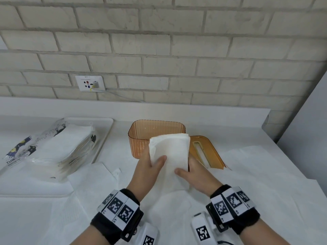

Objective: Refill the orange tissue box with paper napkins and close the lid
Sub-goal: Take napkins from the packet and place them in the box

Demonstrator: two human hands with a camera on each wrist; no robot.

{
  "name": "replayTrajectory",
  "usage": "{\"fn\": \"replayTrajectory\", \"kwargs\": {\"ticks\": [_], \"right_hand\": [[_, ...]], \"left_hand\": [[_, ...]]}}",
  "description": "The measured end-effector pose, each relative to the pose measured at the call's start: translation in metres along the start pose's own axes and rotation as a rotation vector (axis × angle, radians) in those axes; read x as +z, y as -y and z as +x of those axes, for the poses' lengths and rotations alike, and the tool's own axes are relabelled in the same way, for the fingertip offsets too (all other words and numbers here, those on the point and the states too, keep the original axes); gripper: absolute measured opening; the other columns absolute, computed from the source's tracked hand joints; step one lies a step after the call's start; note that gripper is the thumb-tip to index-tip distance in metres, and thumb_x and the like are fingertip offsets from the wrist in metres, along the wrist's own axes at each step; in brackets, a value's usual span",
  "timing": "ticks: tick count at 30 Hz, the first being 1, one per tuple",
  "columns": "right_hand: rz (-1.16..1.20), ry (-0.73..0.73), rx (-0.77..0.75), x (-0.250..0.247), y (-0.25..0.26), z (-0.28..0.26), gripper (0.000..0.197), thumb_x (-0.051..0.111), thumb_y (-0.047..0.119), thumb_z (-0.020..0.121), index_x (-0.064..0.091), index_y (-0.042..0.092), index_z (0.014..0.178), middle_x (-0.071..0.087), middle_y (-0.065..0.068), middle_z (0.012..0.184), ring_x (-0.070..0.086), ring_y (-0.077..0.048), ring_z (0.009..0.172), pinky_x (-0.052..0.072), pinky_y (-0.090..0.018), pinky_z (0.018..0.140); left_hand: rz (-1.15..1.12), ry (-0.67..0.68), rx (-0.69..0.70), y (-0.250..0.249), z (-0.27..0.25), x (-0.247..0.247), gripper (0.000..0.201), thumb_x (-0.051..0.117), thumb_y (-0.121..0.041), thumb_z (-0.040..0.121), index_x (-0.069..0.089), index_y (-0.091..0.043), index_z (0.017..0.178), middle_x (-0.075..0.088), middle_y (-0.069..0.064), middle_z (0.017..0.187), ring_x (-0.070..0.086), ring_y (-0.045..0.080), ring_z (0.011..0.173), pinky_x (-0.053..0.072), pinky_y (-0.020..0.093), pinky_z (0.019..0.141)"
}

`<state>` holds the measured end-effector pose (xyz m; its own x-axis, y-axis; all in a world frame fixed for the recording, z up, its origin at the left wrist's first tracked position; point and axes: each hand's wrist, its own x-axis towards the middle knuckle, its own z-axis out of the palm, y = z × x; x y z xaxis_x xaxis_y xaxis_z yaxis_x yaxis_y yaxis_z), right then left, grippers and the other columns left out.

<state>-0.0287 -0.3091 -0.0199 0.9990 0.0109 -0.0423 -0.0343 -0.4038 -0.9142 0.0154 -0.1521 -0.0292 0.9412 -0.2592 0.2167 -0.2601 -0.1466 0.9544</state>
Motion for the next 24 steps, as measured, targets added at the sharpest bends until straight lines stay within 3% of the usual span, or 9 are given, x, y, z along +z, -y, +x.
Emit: {"fn": "replayTrajectory", "kwargs": {"ticks": [3, 5, 8, 10, 13, 15, 19, 22, 24], "right_hand": [[0.121, -0.039, 0.060, -0.010, 0.001, 0.002, 0.041, 0.069, 0.017, 0.082, 0.048, 0.029, 0.116, 0.063, 0.013, 0.106, 0.062, -0.002, 0.097, 0.051, -0.018, 0.080], [0.313, -0.033, 0.114, -0.016, -0.004, 0.002, 0.038, 0.072, 0.018, 0.077, 0.057, 0.021, 0.113, 0.069, 0.002, 0.108, 0.066, -0.012, 0.098, 0.053, -0.025, 0.085], [0.717, -0.021, 0.139, -0.020, -0.010, 0.001, 0.046, 0.066, 0.013, 0.075, 0.056, 0.008, 0.120, 0.066, -0.010, 0.117, 0.064, -0.022, 0.105, 0.053, -0.030, 0.084], [0.835, -0.042, 0.127, -0.026, -0.012, 0.003, 0.046, 0.060, 0.010, 0.079, 0.053, 0.007, 0.124, 0.063, -0.010, 0.122, 0.060, -0.025, 0.111, 0.052, -0.033, 0.086], [0.690, -0.085, 0.089, -0.030, -0.013, 0.009, 0.035, 0.052, 0.008, 0.091, 0.050, 0.011, 0.127, 0.063, -0.007, 0.122, 0.060, -0.023, 0.113, 0.049, -0.038, 0.092], [0.437, -0.118, 0.029, -0.029, -0.012, 0.011, 0.030, 0.051, 0.014, 0.094, 0.053, 0.017, 0.124, 0.065, -0.001, 0.119, 0.059, -0.017, 0.113, 0.045, -0.036, 0.098], [0.048, -0.069, -0.031, -0.029, -0.014, 0.006, 0.027, 0.048, 0.023, 0.096, 0.053, 0.020, 0.123, 0.065, 0.009, 0.113, 0.058, -0.003, 0.107, 0.041, -0.008, 0.088], [-0.077, 0.008, 0.092, -0.025, -0.031, 0.002, 0.033, 0.048, 0.016, 0.096, 0.041, 0.018, 0.128, 0.064, -0.005, 0.110, 0.060, -0.018, 0.104, 0.045, -0.019, 0.082], [-0.095, 0.044, 0.134, -0.021, -0.037, 0.002, 0.035, 0.047, 0.012, 0.095, 0.038, 0.017, 0.129, 0.062, -0.004, 0.112, 0.059, -0.013, 0.104, 0.045, -0.016, 0.082]], "left_hand": [[-0.257, -0.085, -0.014, -0.010, 0.006, -0.006, 0.046, 0.064, -0.028, 0.087, 0.049, -0.018, 0.129, 0.065, 0.002, 0.116, 0.064, 0.020, 0.107, 0.055, 0.030, 0.084], [-0.526, -0.083, -0.096, -0.017, 0.008, -0.012, 0.055, 0.065, -0.027, 0.082, 0.048, -0.017, 0.133, 0.065, 0.008, 0.121, 0.064, 0.025, 0.110, 0.055, 0.042, 0.087], [-0.697, -0.004, -0.199, -0.013, 0.006, -0.029, 0.055, 0.071, -0.019, 0.079, 0.052, -0.019, 0.130, 0.067, 0.004, 0.120, 0.065, 0.022, 0.109, 0.058, 0.037, 0.079], [-0.558, 0.108, -0.216, -0.007, 0.004, -0.045, 0.060, 0.076, -0.025, 0.070, 0.054, -0.025, 0.126, 0.068, -0.001, 0.118, 0.065, 0.020, 0.109, 0.057, 0.034, 0.077], [-0.179, 0.249, -0.213, 0.002, 0.002, -0.060, 0.055, 0.077, -0.032, 0.064, 0.060, -0.031, 0.116, 0.071, -0.008, 0.111, 0.068, 0.014, 0.102, 0.057, 0.027, 0.076], [-0.059, 0.308, -0.169, 0.003, 0.003, -0.061, 0.050, 0.081, -0.024, 0.070, 0.063, -0.027, 0.117, 0.070, -0.010, 0.115, 0.066, 0.006, 0.103, 0.054, 0.020, 0.083], [0.141, 0.445, -0.062, 0.017, 0.006, -0.062, 0.051, 0.074, -0.016, 0.081, 0.057, -0.033, 0.126, 0.061, -0.026, 0.124, 0.055, -0.009, 0.114, 0.042, 0.011, 0.096], [0.258, 0.489, -0.147, 0.040, 0.008, -0.065, 0.059, 0.082, -0.045, 0.067, 0.064, -0.025, 0.119, 0.069, -0.011, 0.115, 0.064, 0.004, 0.106, 0.048, 0.027, 0.098], [0.295, 0.477, -0.181, 0.052, 0.009, -0.066, 0.070, 0.078, -0.062, 0.056, 0.069, -0.014, 0.106, 0.073, 0.005, 0.102, 0.069, 0.017, 0.094, 0.052, 0.036, 0.088]]}}
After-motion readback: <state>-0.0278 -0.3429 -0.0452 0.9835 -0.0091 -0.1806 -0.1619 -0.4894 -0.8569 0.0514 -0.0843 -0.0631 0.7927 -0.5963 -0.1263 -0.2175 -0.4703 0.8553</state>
